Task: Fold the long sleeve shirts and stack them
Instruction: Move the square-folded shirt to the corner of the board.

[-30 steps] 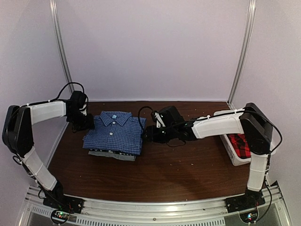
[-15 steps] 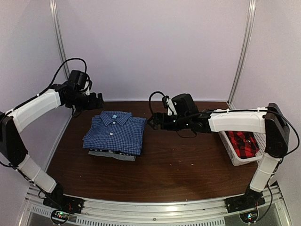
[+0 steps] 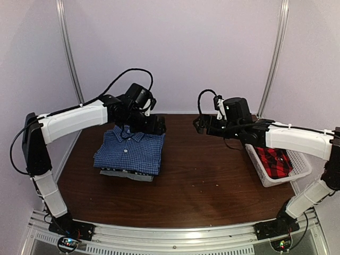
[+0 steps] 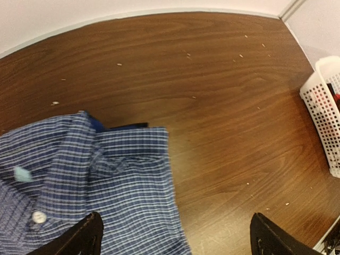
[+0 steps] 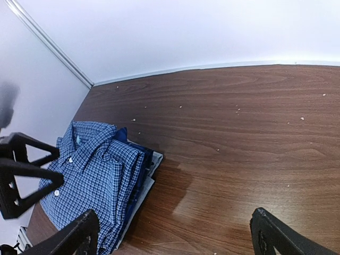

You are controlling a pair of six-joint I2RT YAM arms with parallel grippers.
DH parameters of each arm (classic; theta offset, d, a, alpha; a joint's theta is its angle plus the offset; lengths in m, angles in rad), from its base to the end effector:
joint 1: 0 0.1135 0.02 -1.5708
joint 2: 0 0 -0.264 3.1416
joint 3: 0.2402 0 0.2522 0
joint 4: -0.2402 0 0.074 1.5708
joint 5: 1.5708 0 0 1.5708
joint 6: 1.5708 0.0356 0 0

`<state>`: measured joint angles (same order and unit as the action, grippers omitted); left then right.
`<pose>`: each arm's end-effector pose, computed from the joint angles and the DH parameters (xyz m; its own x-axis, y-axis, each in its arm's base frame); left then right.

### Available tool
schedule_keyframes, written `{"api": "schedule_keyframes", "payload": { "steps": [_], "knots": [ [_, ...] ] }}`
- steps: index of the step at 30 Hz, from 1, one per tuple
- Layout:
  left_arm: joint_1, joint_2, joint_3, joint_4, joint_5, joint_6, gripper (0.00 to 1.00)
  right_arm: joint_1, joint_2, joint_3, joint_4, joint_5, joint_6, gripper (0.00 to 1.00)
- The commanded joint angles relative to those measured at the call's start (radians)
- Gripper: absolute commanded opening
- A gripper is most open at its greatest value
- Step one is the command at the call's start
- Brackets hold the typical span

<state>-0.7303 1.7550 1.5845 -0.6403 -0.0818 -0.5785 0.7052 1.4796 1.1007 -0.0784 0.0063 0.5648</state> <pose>0.2965 -0.2616 0.3112 -0.7927 -0.0216 -0.6092 0.2263 0.9175 -0.3271 0.2622 0.2229 0.2931 -0.6286 0.1678 -0.7594 -0.3639 0.7995 0.4779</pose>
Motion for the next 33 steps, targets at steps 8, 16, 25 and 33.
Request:
{"api": "schedule_keyframes", "payload": {
  "steps": [8, 16, 25, 33],
  "knots": [
    [-0.151, 0.344, 0.257, 0.051, 0.079, -0.055, 0.98, -0.026, -0.159, -0.084, -0.045, 0.099, -0.007, 1.0],
    [-0.143, 0.559, 0.403, 0.047, 0.039, -0.088, 0.98, -0.027, -0.219, -0.103, -0.077, 0.1, -0.005, 1.0],
    [-0.085, 0.635, 0.385, 0.068, 0.019, -0.134, 0.98, -0.026, -0.239, -0.124, -0.091, 0.103, 0.0, 1.0],
    [-0.041, 0.612, 0.28, 0.093, 0.007, -0.161, 0.98, -0.027, -0.219, -0.127, -0.079, 0.083, 0.006, 1.0]
  ]
}}
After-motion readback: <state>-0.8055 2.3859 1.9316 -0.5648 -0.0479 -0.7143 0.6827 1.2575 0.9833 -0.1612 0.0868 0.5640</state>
